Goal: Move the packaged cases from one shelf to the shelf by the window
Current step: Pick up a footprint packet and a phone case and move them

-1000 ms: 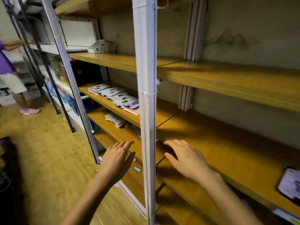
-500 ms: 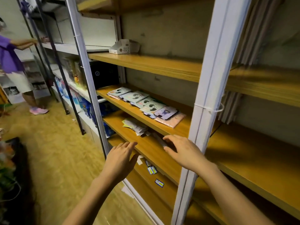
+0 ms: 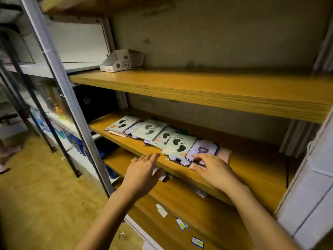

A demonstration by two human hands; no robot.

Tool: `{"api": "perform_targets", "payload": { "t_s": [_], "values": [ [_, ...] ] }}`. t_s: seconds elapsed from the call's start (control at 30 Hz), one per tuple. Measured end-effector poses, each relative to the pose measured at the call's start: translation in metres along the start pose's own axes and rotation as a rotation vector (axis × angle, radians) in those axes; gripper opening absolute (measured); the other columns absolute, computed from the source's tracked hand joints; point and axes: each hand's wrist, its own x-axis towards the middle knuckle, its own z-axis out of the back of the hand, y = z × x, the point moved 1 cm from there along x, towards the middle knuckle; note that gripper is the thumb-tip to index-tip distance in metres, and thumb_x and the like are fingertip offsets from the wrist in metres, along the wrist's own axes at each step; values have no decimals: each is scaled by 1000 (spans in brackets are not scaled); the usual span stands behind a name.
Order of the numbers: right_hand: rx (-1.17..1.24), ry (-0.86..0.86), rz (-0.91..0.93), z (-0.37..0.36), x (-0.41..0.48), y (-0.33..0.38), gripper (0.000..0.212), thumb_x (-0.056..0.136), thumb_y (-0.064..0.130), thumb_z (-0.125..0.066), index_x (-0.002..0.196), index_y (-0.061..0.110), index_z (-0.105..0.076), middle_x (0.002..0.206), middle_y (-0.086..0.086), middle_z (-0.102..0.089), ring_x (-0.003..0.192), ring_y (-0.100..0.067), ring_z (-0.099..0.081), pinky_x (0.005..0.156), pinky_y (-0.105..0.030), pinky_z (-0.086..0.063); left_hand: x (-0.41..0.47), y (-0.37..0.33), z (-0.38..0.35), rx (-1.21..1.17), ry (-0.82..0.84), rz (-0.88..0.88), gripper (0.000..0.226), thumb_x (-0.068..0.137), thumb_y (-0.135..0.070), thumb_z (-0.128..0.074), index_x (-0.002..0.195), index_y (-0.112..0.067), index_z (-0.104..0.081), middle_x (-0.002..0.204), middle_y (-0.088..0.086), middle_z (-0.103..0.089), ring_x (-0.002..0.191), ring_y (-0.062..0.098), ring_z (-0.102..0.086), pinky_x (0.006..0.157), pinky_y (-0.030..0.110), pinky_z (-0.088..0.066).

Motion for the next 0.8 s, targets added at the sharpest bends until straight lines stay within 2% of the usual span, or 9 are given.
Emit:
{"api": "perform_targets", "payload": {
  "t_s": [0.13, 0.3, 0.4, 0.53, 0.63, 0.7, 0.8],
  "values": [
    [-6, -16, -55, 1, 2, -1, 44, 91, 41, -47, 131, 23, -46, 136, 0, -51, 118, -22, -50, 91, -32, -44, 8, 5, 0, -2, -19, -13, 51, 93, -42, -39, 138, -20, -32, 142, 0, -43, 129, 18, -42, 103, 32, -38],
    [-40, -84, -320, -10, 19, -10, 58, 88, 55, -43, 135, 21, -40, 140, -2, -46, 124, -24, -47, 95, -35, -42, 47, 20, -17, -62, -15, -72, 48, 93, -41, -39, 135, -19, -35, 138, 0, -46, 123, 18, -47, 94, 31, -42],
    [-74, -96, -481, -18, 29, -6, 80, 80, 70, -38, 140, 17, -32, 146, -8, -39, 128, -29, -43, 96, -38, -42, 70, 33, -26, -144, 4, -82, 47, 92, -43, -42, 132, -18, -38, 132, 1, -49, 116, 19, -51, 90, 32, -46],
    [-147, -70, -653, -30, 48, 19, 116, 66, 86, -31, 148, 7, -8, 156, -15, -13, 143, -31, -17, 110, -38, -29, 96, 54, -27, -209, 46, -97, 43, 91, -36, -46, 127, -14, -41, 130, 6, -52, 118, 23, -48, 91, 32, -43],
    [-177, -51, -747, -40, 62, 30, 130, 57, 88, -41, 147, 4, 0, 155, -17, -11, 142, -34, -14, 109, -39, -31, 108, 67, -25, -258, 45, -137, 38, 91, -37, -45, 122, -14, -43, 124, 7, -56, 115, 22, -50, 88, 30, -44],
    [-77, -86, -811, -44, 65, 34, 135, 52, 83, -55, 147, 5, 1, 155, -18, -9, 141, -35, -16, 108, -41, -33, 111, 73, -26, -303, 69, -148, 39, 91, -40, -44, 121, -14, -43, 120, 9, -58, 112, 23, -52, 85, 32, -45],
    [74, -209, -852, -43, 65, 33, 122, 61, 65, -68, 146, 4, -6, 154, -16, -19, 137, -31, -31, 103, -35, -38, 115, 73, -32, -355, 125, -145, 49, 89, -50, -41, 122, -14, -41, 114, 11, -61, 108, 26, -53, 86, 35, -45]
  ]
}}
